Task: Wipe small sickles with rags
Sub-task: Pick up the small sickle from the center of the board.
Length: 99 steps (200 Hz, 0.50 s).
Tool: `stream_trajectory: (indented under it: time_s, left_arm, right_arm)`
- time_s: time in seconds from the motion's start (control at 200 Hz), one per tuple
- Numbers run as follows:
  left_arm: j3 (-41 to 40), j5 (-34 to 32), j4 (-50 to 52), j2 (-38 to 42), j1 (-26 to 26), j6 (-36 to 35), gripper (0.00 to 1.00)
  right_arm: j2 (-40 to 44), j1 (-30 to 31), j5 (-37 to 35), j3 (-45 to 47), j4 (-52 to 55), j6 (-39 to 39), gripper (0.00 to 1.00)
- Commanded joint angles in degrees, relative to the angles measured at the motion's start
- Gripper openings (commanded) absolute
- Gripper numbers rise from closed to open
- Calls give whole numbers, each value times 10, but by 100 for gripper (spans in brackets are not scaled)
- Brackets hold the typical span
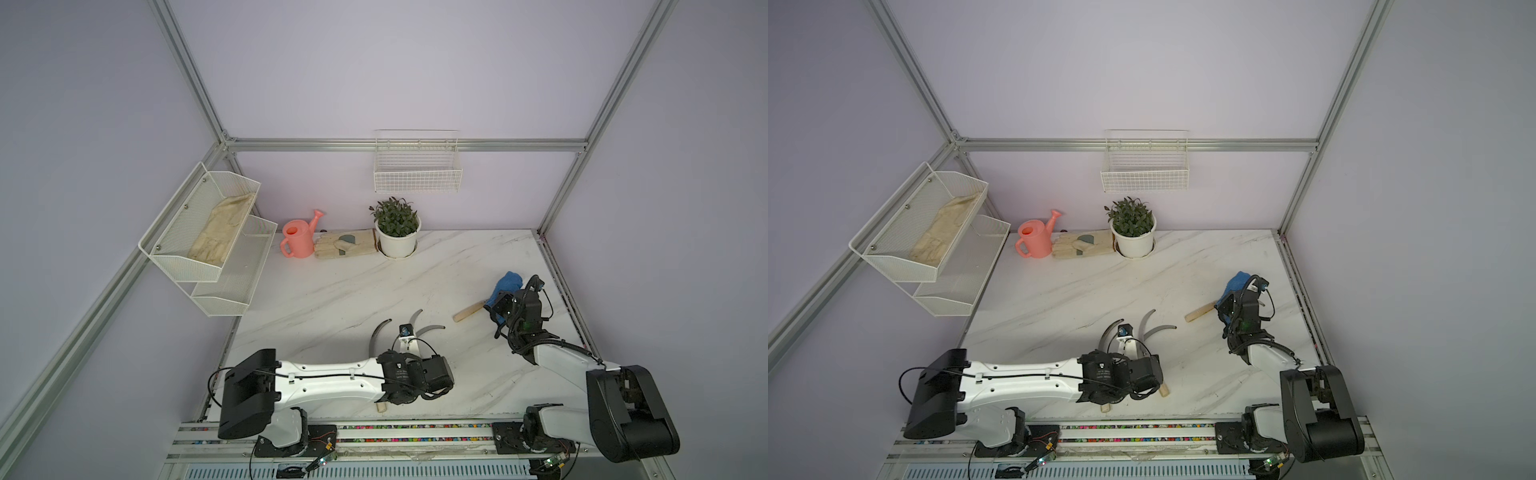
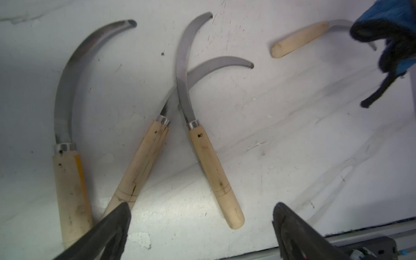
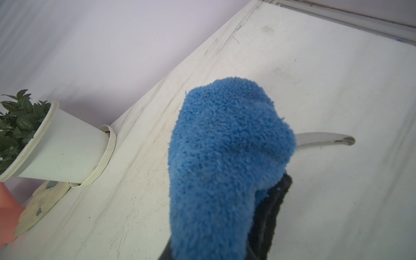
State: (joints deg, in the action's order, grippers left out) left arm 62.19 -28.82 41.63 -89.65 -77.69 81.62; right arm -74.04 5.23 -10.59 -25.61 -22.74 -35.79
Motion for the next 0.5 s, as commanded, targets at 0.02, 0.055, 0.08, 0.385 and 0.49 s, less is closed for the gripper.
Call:
stream_trajectory:
  time_s: [0.02,0.055,0.08,0.385,0.49]
  left_arm:
    - [40,1,-1,-43,-21,74,97]
    - [46,8,-1,-56,-23,80,96]
    - [51,13,-2,-67,-23,82,96]
    - [103,57,-24,-154,-23,69,91]
    - [107,75,-23,-170,-24,78,87]
  right_arm:
    - [2,-2,3,-4,-18,4,0]
    - [-1,-2,3,-7,-16,4,0]
    - [-4,-2,3,-9,-14,4,0]
    - [-8,-1,6,-12,-14,2,0]
    - [-17,-2,7,-19,-8,3,0]
